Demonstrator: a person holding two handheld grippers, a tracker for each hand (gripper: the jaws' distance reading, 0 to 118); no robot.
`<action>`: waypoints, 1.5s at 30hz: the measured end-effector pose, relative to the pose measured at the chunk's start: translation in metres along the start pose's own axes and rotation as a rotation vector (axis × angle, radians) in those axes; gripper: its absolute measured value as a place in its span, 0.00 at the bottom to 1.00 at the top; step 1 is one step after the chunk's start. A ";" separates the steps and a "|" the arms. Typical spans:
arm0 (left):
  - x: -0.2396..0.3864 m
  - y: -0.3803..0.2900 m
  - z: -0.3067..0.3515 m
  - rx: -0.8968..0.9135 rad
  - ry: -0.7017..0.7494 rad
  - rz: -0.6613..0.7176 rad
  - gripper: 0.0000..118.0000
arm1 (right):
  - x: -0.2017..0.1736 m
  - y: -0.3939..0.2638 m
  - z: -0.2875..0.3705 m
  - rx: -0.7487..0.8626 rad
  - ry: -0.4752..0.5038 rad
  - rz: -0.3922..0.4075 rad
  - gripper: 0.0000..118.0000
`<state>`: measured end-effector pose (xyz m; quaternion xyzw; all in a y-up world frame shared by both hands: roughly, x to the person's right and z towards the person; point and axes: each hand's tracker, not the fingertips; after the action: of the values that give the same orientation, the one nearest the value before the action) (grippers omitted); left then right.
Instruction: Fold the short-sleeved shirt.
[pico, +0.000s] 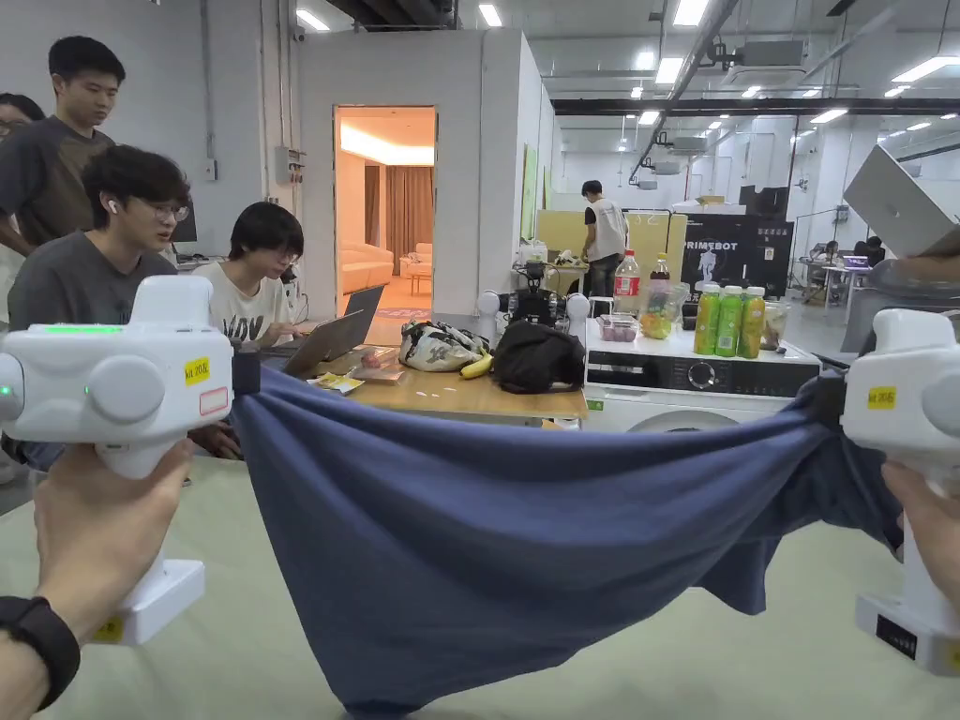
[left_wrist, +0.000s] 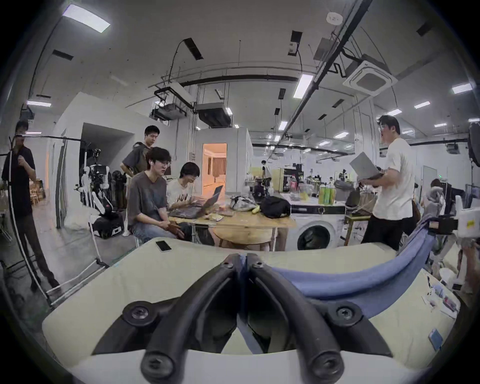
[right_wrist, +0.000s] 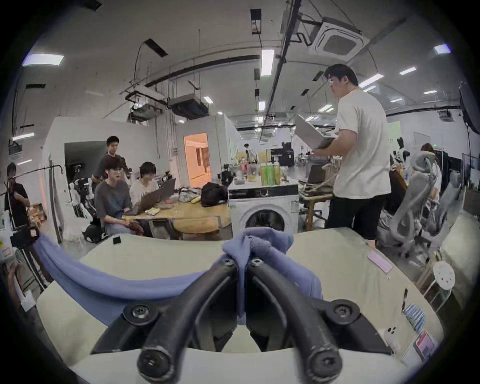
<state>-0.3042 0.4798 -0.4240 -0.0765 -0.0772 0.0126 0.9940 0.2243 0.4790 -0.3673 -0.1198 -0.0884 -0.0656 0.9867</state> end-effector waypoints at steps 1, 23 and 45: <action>-0.001 -0.009 0.000 -0.009 -0.005 0.005 0.00 | 0.002 -0.009 -0.001 -0.015 -0.005 0.008 0.00; -0.042 -0.274 0.205 -0.408 -0.154 0.157 0.00 | 0.068 -0.314 0.203 -0.332 -0.074 -0.262 0.00; -0.038 -0.321 0.243 -0.421 -0.154 0.160 0.44 | 0.058 -0.354 0.257 -0.258 -0.091 -0.040 0.61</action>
<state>-0.3748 0.1976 -0.1434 -0.2867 -0.1475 0.0808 0.9432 0.1869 0.1955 -0.0314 -0.2465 -0.1264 -0.0905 0.9566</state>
